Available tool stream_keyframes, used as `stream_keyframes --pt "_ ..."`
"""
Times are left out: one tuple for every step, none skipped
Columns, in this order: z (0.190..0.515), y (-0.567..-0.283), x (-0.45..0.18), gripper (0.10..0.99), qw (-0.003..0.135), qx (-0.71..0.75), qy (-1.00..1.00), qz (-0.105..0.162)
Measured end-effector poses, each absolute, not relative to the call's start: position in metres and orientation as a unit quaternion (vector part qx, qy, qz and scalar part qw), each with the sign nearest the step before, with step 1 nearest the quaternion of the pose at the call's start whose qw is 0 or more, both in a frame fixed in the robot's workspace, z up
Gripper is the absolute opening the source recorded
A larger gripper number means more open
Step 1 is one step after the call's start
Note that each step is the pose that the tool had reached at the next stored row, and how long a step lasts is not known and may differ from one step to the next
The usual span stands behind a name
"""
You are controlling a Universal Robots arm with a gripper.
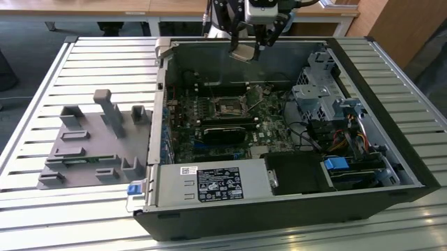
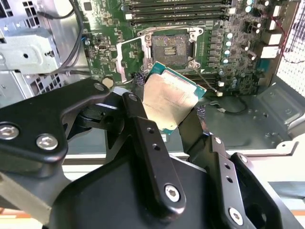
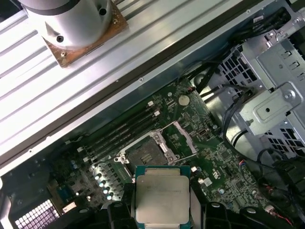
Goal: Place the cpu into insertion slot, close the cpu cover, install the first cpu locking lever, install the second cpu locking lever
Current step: 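Place the cpu into insertion slot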
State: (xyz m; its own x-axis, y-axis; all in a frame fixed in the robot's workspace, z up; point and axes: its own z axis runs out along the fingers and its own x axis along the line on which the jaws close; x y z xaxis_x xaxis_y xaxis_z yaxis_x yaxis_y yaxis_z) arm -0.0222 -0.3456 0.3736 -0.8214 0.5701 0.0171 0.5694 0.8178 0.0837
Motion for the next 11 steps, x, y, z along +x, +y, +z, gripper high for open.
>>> stream_keyframes --pt "0.3735 -0.3456 -0.0222 0.541 0.005 0.303 0.952 0.043" --pt "0.3735 -0.3456 -0.0222 0.541 0.005 0.308 0.95 0.043" --pt "0.3735 -0.3456 -0.0222 0.541 0.005 0.313 0.949 0.042" --pt "0.3734 -0.3456 -0.0222 0.541 0.005 0.319 0.947 0.042" --pt "0.3734 -0.3456 -0.0222 0.541 0.006 0.324 0.945 0.042" --pt "0.3733 -0.3456 -0.0222 0.541 0.006 0.329 0.943 0.042" --pt "0.3733 -0.3456 -0.0222 0.541 0.006 0.335 0.941 0.042" --pt "0.3732 -0.3456 -0.0223 0.541 0.006 0.341 0.939 0.042" --pt "0.3731 -0.3456 -0.0223 0.541 0.007 0.348 0.937 0.042" --pt "0.373 -0.3456 -0.0223 0.541 0.007 0.355 0.934 0.042" --pt "0.3729 -0.3456 -0.0223 0.541 0.007 0.362 0.931 0.042"
